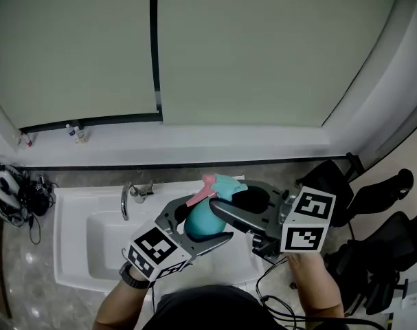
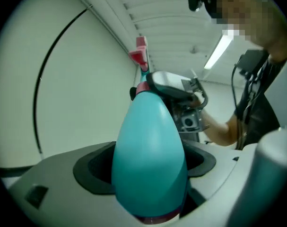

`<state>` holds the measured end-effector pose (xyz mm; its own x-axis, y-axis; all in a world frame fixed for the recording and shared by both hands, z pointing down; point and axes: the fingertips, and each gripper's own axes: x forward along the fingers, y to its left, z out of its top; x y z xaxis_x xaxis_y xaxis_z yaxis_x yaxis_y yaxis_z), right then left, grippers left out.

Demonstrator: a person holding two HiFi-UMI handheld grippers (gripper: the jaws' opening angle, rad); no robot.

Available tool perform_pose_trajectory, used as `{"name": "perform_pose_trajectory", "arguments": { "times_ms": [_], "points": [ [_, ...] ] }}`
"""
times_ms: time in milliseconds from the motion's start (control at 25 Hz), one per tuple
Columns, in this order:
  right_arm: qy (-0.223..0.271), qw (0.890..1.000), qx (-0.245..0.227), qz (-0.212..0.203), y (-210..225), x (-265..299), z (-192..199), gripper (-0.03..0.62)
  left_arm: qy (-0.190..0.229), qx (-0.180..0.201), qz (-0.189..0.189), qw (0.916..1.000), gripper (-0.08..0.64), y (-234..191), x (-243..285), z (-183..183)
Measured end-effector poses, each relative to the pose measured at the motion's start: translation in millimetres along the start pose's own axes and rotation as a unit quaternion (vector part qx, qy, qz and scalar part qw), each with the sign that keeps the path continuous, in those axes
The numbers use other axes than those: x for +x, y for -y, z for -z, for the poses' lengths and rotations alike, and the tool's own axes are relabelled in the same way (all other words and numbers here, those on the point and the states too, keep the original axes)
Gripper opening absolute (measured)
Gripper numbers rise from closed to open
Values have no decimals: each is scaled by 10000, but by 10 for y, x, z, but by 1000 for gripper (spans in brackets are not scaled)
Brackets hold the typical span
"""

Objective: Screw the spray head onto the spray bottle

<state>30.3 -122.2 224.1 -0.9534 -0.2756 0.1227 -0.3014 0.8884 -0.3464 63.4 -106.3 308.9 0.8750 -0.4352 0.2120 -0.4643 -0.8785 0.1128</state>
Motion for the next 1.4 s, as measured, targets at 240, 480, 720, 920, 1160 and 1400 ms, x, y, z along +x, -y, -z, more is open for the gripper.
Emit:
{"name": "perform_pose_trajectory", "arguments": {
  "times_ms": [240, 480, 720, 920, 1160, 1400],
  "points": [
    [281, 9918, 687, 1039, 369, 73, 206, 146, -770, 1164, -2019, 9694, 403, -449, 13, 256],
    [305, 9890, 1124, 914, 412, 110, 325, 146, -664, 301, -1083, 9914, 403, -383, 90, 441],
    [1336, 9693, 864, -1873, -50, -543, 4, 242, 370, -1182, 2212, 9673, 403, 317, -200, 37],
    [1304, 9170, 300, -3757, -254, -505, 44, 327, 653, -1631, 4183, 8912, 403, 971, -424, -175],
    [650, 8523, -618, -5154, -895, -331, 150, 327, 777, -1745, 4792, 8567, 403, 1239, -466, -136],
    [496, 8867, -473, -4573, -788, -251, 143, 251, 918, -1654, 4518, 8718, 403, 1127, -521, -99]
  ]
}}
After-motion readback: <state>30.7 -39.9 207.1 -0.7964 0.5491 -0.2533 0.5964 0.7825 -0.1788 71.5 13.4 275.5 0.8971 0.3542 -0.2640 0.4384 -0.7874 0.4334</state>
